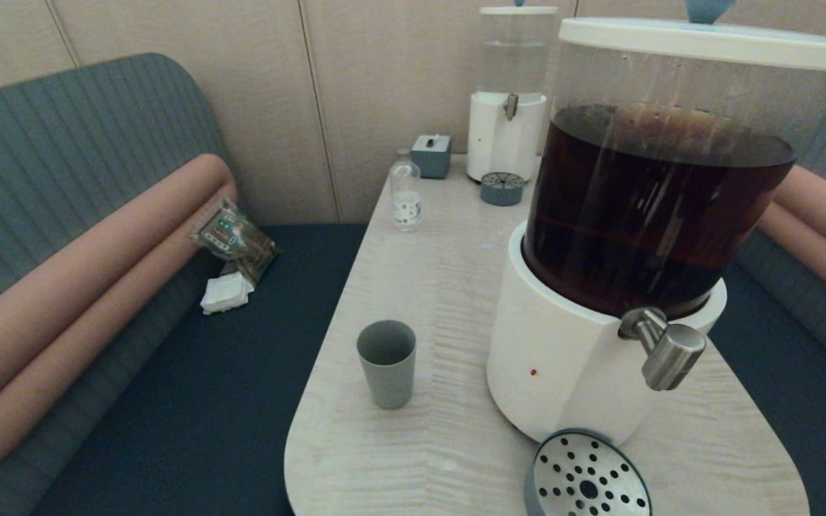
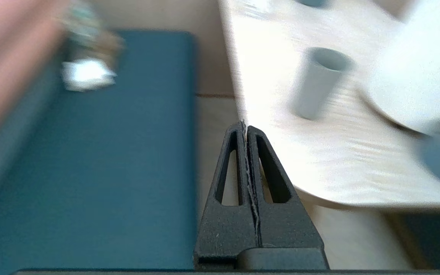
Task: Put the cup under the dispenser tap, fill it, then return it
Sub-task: Pick up the cup
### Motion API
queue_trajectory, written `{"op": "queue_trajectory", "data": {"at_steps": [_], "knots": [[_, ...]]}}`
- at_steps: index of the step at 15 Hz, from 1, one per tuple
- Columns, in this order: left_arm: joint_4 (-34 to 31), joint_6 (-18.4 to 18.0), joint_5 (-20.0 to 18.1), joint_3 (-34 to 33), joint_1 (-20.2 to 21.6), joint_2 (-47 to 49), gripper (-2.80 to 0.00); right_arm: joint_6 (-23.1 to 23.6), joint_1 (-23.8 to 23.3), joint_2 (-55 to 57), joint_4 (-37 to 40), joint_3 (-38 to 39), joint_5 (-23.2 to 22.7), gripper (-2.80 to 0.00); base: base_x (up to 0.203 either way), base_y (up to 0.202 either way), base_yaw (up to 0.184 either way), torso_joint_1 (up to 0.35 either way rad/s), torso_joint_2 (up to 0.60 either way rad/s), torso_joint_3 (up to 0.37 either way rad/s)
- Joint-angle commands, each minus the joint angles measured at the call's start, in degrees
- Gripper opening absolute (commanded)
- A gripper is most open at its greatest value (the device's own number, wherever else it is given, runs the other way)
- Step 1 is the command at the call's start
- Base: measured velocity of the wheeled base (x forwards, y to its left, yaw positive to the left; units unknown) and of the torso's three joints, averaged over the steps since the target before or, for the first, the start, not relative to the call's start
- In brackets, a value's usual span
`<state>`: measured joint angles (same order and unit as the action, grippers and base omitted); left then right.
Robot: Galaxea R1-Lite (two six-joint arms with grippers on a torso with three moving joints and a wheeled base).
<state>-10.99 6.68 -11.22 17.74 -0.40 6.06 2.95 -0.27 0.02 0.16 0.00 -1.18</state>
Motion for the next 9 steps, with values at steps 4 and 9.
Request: {"op": "queue_trajectory", "data": {"at_steps": [4, 9], "knots": [[8.3, 2.5, -8.5, 1.3, -1.0, 18.5, -2.80, 0.0, 0.0, -0.1, 0.0, 0.5, 0.0, -2.80, 0.000, 0.000, 0.000, 0.000, 0.00, 0.000], [29.8, 2.7, -10.8, -0.3, -1.2, 42.0, -2.80, 0.0, -0.1, -0.1, 0.0, 0.5, 0.0, -2.80, 0.000, 0.000, 0.000, 0.000, 0.00, 0.000]]}}
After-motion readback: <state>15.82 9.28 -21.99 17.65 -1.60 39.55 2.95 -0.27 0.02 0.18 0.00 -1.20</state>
